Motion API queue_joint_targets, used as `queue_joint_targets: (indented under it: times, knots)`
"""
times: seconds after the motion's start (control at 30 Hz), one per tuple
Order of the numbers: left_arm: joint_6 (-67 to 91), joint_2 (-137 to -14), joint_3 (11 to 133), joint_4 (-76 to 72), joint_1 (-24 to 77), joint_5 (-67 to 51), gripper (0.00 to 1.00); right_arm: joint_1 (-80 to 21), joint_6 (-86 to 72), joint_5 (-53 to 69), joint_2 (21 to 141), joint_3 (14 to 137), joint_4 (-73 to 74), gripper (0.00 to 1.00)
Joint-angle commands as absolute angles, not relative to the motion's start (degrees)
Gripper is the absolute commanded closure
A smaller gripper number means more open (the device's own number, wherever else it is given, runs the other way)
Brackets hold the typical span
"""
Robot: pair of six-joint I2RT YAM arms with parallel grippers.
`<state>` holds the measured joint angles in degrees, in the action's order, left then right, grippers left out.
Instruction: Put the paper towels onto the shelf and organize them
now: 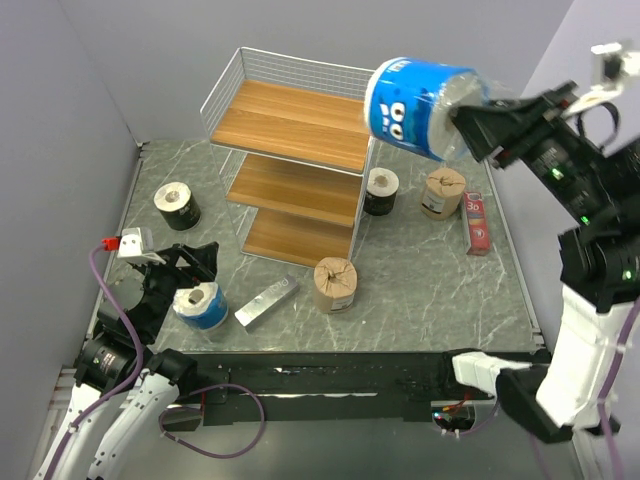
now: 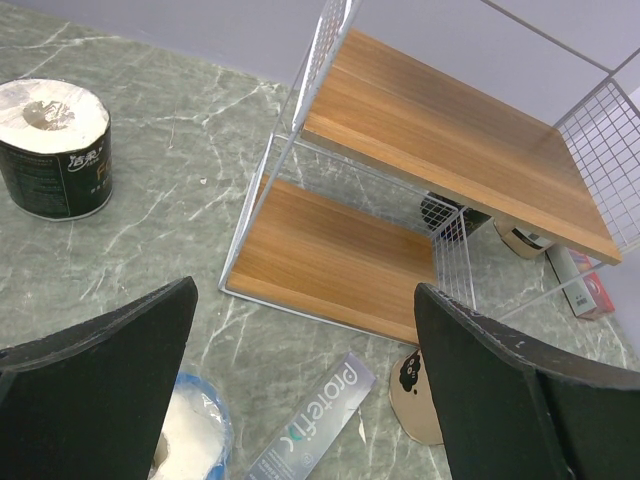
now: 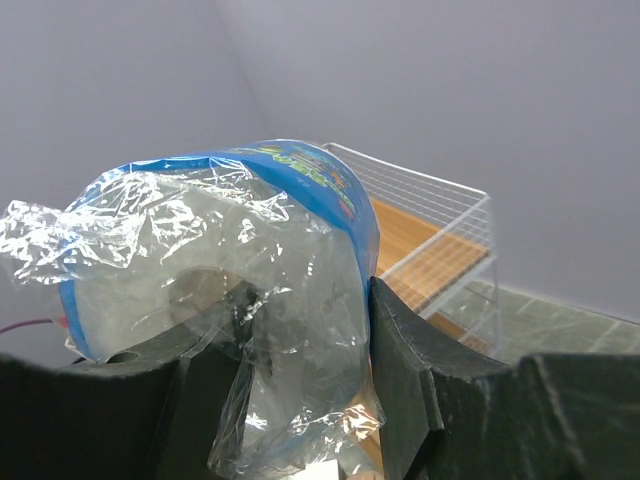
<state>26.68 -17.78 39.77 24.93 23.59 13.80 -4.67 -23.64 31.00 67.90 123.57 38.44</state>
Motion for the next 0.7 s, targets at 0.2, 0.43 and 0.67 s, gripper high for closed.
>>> queue_joint_targets:
  times: [0.2, 0.43, 0.67]
  knots:
    - [27.2, -17.7, 41.3, 24.4, 23.6, 13.5, 0.03, -21.3, -15.4, 10.9, 78.7, 134.3, 39.5, 0.69]
    - [27.1, -18.0, 41.4, 24.4, 23.6, 13.3, 0.04, -26.2, -13.1, 2.6, 83.6, 137.1, 40.2, 0.67]
    - [27.2, -17.8, 41.3, 24.4, 23.6, 13.5, 0.04, -30.0, -12.0, -3.2, 87.2, 137.8, 41.1, 0.66]
